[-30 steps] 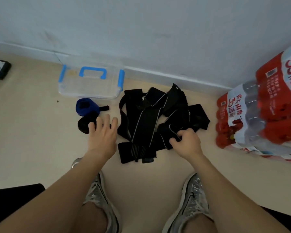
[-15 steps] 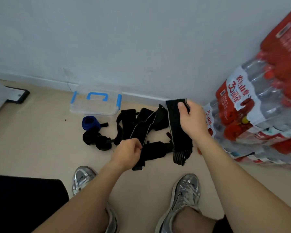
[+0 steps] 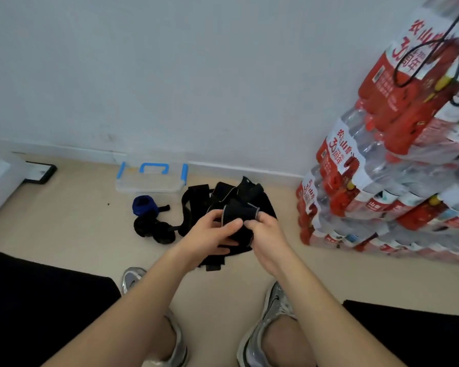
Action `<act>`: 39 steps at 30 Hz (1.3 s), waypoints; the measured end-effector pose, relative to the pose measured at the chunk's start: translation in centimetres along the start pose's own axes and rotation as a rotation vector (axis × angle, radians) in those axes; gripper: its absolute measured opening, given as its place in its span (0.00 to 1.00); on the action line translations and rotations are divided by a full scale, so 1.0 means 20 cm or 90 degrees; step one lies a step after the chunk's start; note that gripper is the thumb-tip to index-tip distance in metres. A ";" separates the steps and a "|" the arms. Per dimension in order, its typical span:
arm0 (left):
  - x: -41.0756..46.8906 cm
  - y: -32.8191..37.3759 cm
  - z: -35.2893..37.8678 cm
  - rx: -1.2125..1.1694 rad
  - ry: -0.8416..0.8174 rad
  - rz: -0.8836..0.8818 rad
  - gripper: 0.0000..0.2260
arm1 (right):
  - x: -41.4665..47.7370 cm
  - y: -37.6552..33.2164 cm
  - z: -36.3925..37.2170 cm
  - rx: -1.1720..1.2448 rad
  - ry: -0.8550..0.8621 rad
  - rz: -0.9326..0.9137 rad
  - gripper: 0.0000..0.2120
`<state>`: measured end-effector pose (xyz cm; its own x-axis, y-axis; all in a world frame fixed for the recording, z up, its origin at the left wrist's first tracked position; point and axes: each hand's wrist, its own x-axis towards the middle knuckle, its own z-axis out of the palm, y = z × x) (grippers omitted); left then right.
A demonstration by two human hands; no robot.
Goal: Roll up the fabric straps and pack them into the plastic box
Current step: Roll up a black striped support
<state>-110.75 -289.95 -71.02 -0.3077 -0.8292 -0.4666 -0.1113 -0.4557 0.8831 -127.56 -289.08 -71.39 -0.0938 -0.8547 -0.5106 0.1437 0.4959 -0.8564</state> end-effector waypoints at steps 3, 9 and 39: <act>-0.01 -0.09 0.03 0.051 0.028 0.040 0.12 | -0.04 0.09 0.01 0.019 0.036 0.039 0.12; 0.02 0.00 0.04 0.152 0.065 0.096 0.15 | 0.00 0.10 0.00 0.142 0.057 0.085 0.17; 0.06 -0.16 -0.16 0.511 0.224 -0.064 0.18 | 0.16 -0.08 -0.37 0.317 -0.099 0.058 0.12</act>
<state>-107.73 -290.49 -74.63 0.0333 -0.9093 -0.4149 -0.7934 -0.2765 0.5423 -135.40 -291.47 -72.20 0.0830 -0.8428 -0.5318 0.5986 0.4688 -0.6495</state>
